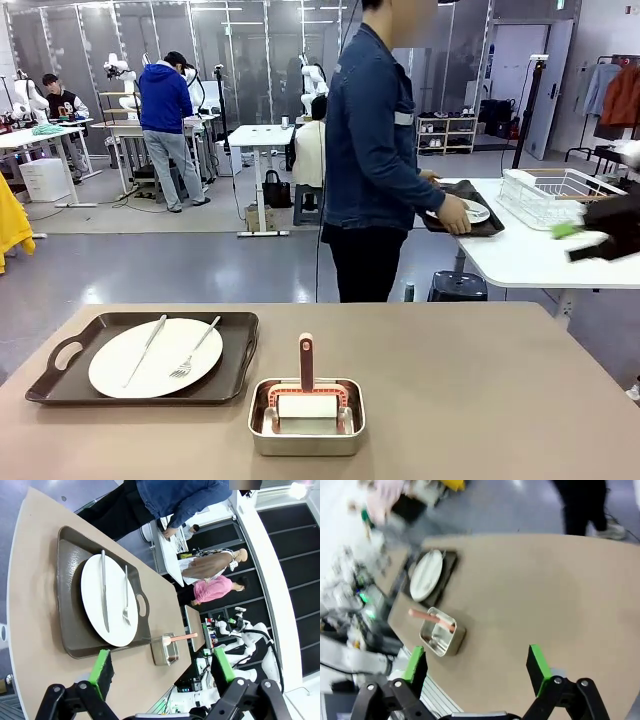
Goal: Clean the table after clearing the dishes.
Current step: When the left (or right) Handle tray is removed, use the left hand (or right hand) to clean the left (or right) side of the table with the Lint Roller.
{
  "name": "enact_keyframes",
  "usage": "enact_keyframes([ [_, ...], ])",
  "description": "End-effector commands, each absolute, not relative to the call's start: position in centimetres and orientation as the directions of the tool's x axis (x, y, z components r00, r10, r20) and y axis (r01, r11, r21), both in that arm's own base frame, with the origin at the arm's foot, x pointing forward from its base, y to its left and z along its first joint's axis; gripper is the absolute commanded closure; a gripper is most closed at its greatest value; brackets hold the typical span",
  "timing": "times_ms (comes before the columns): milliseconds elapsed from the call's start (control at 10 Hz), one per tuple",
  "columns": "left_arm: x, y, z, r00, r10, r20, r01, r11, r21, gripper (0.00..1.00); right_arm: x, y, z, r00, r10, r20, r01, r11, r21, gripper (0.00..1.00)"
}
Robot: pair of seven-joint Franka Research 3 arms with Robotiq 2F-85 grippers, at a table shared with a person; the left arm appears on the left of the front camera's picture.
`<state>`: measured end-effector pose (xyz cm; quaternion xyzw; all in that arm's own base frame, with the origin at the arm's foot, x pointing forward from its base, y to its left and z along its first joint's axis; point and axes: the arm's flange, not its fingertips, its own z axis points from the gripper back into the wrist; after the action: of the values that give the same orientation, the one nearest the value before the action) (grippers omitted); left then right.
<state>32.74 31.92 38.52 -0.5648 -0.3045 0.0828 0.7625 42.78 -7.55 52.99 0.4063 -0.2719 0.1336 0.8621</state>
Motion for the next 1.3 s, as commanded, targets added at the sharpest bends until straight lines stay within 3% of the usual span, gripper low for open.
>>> enact_keyframes([
  [0, 32.3, 32.0, 38.6, 0.803, 0.458, 0.381, 0.228, 0.354, -0.907, 0.00, 43.9, -1.3, 54.2, 0.750, 0.203, 0.629, -0.585, 0.646, 0.490, 0.00],
  [100, 32.3, 32.0, 38.6, 0.803, 0.458, 0.381, 0.228, 0.354, -0.907, 0.00, 43.9, 3.4, 55.6, 0.677, 0.345, 0.650, -0.674, 0.646, 0.359, 0.00],
  [300, 32.3, 32.0, 38.6, 0.803, 0.458, 0.381, 0.228, 0.354, -0.907, 0.00, 43.1, 13.9, 56.9, 0.468, 0.582, 0.665, -0.841, 0.524, 0.133, 0.00],
  [600, 32.3, 32.0, 38.6, 0.803, 0.458, 0.381, 0.228, 0.354, -0.907, 0.00, 41.1, 24.8, 56.1, 0.163, 0.802, 0.575, -0.963, 0.256, -0.084, 0.00],
  [900, 32.3, 32.0, 38.6, 0.803, 0.458, 0.381, 0.228, 0.354, -0.907, 0.00, 40.5, 31.7, 54.0, -0.015, 0.912, 0.410, -0.993, 0.035, -0.113, 0.00],
  [1200, 32.3, 32.0, 38.6, 0.803, 0.458, 0.381, 0.228, 0.354, -0.907, 0.00, 39.7, 36.0, 51.4, -0.103, 0.945, 0.311, -0.994, -0.084, -0.074, 0.00],
])
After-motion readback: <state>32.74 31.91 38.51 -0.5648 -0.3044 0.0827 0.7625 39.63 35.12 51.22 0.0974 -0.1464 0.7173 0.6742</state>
